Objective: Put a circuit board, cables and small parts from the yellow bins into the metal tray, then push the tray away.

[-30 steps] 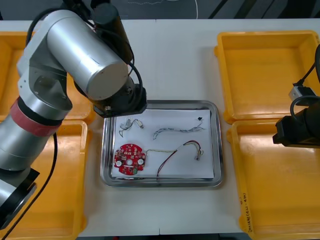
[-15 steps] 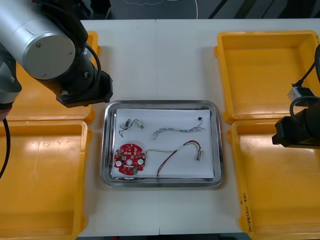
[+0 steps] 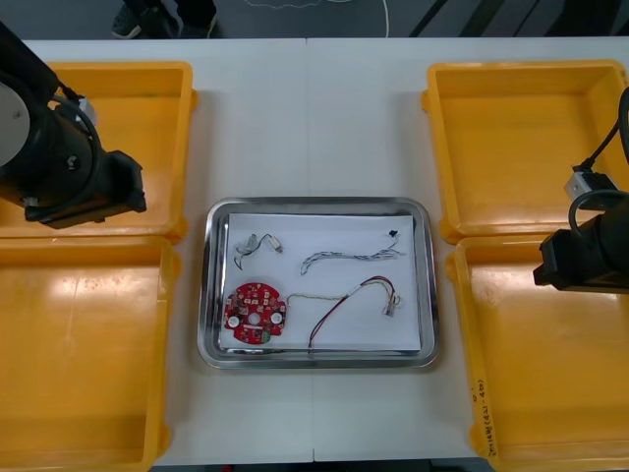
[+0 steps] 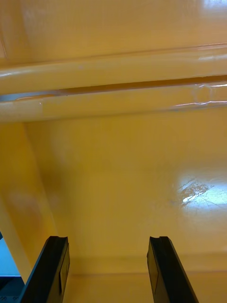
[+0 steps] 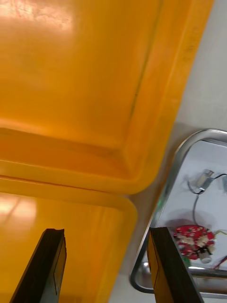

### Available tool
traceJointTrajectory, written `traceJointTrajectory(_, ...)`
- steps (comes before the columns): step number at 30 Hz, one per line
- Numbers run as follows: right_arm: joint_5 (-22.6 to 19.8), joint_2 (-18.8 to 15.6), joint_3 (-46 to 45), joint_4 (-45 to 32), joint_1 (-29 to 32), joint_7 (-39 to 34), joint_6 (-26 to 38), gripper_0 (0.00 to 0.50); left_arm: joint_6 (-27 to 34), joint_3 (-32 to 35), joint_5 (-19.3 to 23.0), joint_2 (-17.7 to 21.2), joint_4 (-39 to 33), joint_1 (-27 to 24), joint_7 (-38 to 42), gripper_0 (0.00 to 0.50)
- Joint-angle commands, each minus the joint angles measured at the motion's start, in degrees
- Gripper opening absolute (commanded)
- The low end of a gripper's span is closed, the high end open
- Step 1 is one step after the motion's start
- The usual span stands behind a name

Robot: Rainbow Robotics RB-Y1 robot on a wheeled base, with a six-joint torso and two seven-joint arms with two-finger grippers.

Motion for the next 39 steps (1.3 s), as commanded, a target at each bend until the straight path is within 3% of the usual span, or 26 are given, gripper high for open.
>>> traceJointTrajectory(1,-0.96,0.35,-1.83,-0.4,0.45,2.17,0.24,0.48,0.44,4.76,1.25,4.33,-2.52,3.27,-7.57,0.5)
traceJointTrajectory(5,-1.93,0.27,-1.74,-0.4,0.45,3.13,0.24,0.479,0.44,8.02,1.86,4.94,-2.69,5.64,-10.65,0.5)
traceJointTrajectory(11,-3.69,-0.09,-1.74,-0.84,0.27,12.01,0.24,0.482,0.44,12.76,2.13,5.12,-3.66,9.6,-15.48,0.5)
traceJointTrajectory(18,-8.87,-1.93,-1.13,-5.15,0.36,15.26,0.24,0.48,0.44,17.16,2.13,5.12,-5.42,14.08,-21.11,0.5)
traceJointTrajectory(29,-4.22,-3.95,12.67,-15.35,-5.27,15.35,0.24,0.481,0.44,21.46,3.44,5.12,-8.5,20.85,-27.0,0.5)
traceJointTrajectory(39,0.71,-3.25,26.12,-14.99,-12.83,14.91,-0.69,0.482,0.44,24.8,5.11,5.12,-9.81,23.75,-27.79,0.5)
